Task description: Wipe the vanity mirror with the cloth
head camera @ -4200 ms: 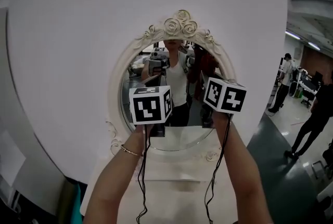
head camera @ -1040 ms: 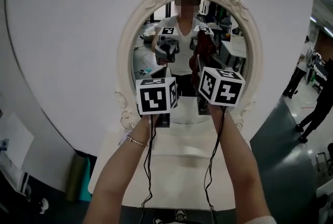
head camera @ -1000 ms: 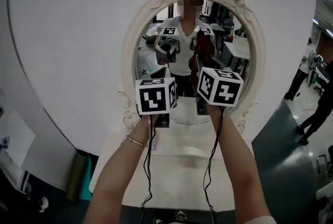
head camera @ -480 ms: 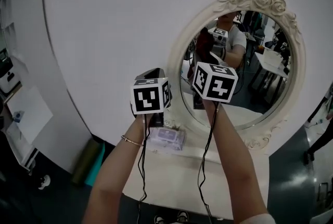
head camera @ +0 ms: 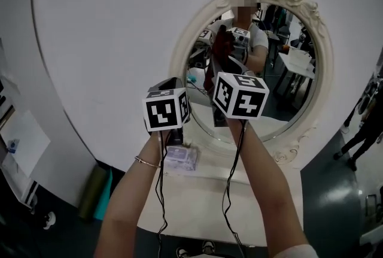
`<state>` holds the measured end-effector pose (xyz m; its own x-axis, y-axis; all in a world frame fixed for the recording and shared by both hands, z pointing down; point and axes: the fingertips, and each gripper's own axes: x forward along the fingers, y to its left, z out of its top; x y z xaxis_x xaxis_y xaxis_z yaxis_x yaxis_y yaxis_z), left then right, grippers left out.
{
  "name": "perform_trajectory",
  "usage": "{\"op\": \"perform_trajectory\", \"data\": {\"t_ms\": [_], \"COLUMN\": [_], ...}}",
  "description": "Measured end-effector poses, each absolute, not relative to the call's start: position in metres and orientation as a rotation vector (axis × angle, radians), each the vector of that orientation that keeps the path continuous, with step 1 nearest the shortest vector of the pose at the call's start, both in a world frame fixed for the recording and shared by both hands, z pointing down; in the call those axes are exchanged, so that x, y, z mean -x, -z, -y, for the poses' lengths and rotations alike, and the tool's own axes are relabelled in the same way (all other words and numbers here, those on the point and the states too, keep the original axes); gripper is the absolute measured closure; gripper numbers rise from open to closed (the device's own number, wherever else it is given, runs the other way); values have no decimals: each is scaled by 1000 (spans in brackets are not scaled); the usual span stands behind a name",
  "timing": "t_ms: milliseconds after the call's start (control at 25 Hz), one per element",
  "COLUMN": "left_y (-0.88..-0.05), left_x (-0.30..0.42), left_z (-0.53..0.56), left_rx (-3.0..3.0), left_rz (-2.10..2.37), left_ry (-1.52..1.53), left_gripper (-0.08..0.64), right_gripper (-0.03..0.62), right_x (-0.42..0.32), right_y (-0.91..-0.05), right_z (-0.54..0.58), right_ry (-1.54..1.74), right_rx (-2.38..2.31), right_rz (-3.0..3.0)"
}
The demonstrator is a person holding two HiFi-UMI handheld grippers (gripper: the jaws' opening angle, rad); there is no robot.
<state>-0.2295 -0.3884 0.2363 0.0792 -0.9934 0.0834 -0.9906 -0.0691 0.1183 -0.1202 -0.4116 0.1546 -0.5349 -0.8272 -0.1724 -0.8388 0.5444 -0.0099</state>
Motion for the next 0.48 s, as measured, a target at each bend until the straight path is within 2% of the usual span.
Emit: {"op": "perform_trajectory", "data": {"t_ms": [280, 480], "left_y": [-232, -236], "left_x": [63, -44], "left_z": [410, 406], "left_rx": [-2437, -2560], "left_rz": [1732, 1551], "left_ry": [28, -2], "left_gripper": [557, 557], "right_gripper": [531, 531], "right_x": [-59, -151], "right_y": [-163, -191], "right_z": [404, 395], "right_ry": [-134, -104], "right_rx": [1774, 1942], "right_rz": [-2420, -2345]}}
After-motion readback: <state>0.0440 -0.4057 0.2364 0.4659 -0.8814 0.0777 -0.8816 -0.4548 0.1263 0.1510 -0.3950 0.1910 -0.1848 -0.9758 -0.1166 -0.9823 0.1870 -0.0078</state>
